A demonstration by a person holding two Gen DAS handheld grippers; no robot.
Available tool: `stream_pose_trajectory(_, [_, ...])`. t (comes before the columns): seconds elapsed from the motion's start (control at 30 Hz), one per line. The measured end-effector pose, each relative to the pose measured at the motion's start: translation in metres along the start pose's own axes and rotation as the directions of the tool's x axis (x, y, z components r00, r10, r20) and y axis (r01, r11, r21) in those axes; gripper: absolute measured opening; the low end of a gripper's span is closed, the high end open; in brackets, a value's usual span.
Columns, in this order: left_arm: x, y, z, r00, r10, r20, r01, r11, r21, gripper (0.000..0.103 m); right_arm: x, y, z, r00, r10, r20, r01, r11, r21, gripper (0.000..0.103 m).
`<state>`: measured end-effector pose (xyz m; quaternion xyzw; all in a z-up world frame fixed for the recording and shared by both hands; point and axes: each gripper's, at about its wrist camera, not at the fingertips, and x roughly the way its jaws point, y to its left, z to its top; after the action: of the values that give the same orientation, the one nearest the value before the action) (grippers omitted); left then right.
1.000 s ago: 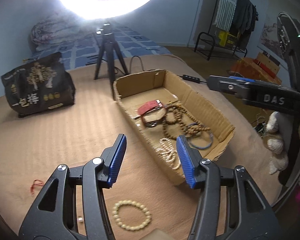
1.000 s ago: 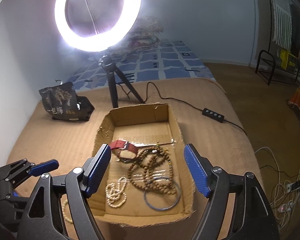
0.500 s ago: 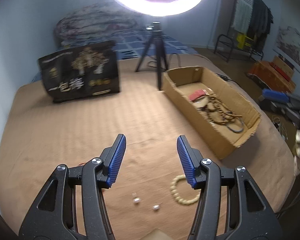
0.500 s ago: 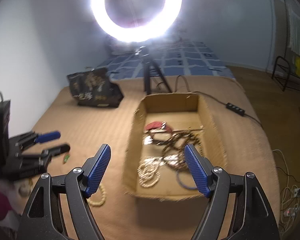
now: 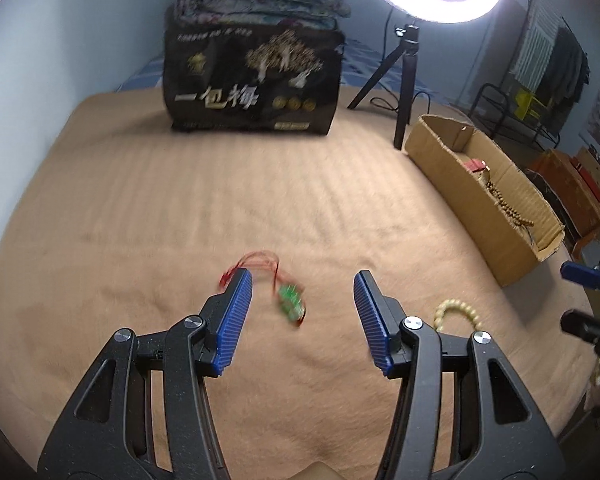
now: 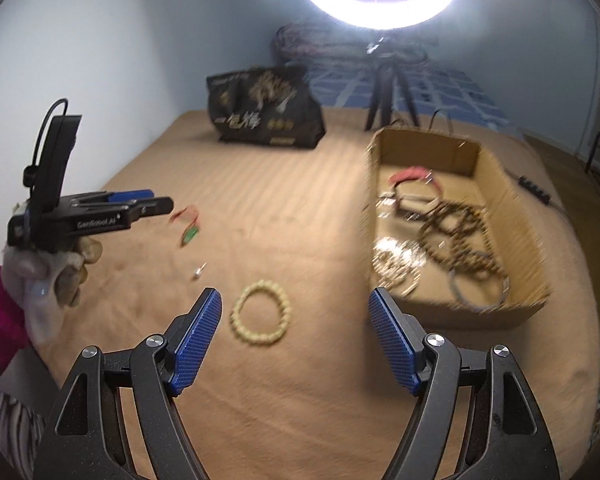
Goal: Organize jewelry
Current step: 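Move the left gripper to a pearl stud earring while the right gripper moves to the yellow bead bracelet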
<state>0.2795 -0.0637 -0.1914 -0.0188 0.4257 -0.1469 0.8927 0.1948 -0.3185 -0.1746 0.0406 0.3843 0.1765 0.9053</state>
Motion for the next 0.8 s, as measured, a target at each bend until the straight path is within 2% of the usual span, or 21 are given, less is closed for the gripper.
stream_pose_trajectory(0.1, [0.001, 0.001, -0.013, 1.0, -0.015, 0.0, 0.015, 1.0, -0.002, 0.054, 0.011, 0.005, -0.011, 1.0, 0.009, -0.014, -0.009, 1.0, 0.013, 0.076])
stream_pose_trajectory(0.17, [0.001, -0.001, -0.019, 1.0, -0.027, -0.002, 0.027, 1.0, 0.008, 0.045, 0.017, 0.007, -0.017, 0.999, 0.024, -0.026, -0.023, 0.999, 0.03, 0.076])
stream_pose_trajectory(0.3, [0.005, -0.009, -0.03, 0.998, -0.064, -0.019, 0.065, 0.998, 0.021, 0.037, 0.031, 0.009, -0.024, 0.999, 0.032, -0.044, -0.03, 0.998, 0.05, 0.074])
stream_pose_trajectory(0.33, [0.007, -0.013, -0.033, 0.997, -0.074, -0.028, 0.075, 0.997, 0.029, 0.032, 0.033, 0.01, -0.025, 0.998, 0.031, -0.047, -0.028, 0.998, 0.05, 0.068])
stream_pose_trajectory(0.4, [0.011, -0.018, -0.037, 0.996, -0.083, -0.041, 0.085, 0.995, 0.044, 0.031, 0.043, 0.01, -0.027, 0.997, 0.03, -0.066, -0.026, 0.998, 0.06, 0.058])
stream_pose_trajectory(0.47, [0.014, -0.022, -0.041, 0.994, -0.099, -0.052, 0.101, 0.994, 0.051, 0.023, 0.048, 0.007, -0.027, 0.996, 0.037, -0.077, -0.031, 0.997, 0.078, 0.052])
stream_pose_trajectory(0.53, [0.016, -0.028, -0.043, 0.993, -0.105, -0.059, 0.108, 0.992, 0.064, 0.022, 0.055, 0.006, -0.026, 0.996, 0.034, -0.087, -0.026, 0.996, 0.09, 0.044])
stream_pose_trajectory(0.8, [0.026, -0.043, -0.047, 0.99, -0.117, -0.079, 0.125, 0.987, 0.102, 0.016, 0.073, 0.004, -0.025, 0.994, 0.014, -0.112, -0.004, 0.996, 0.093, 0.032])
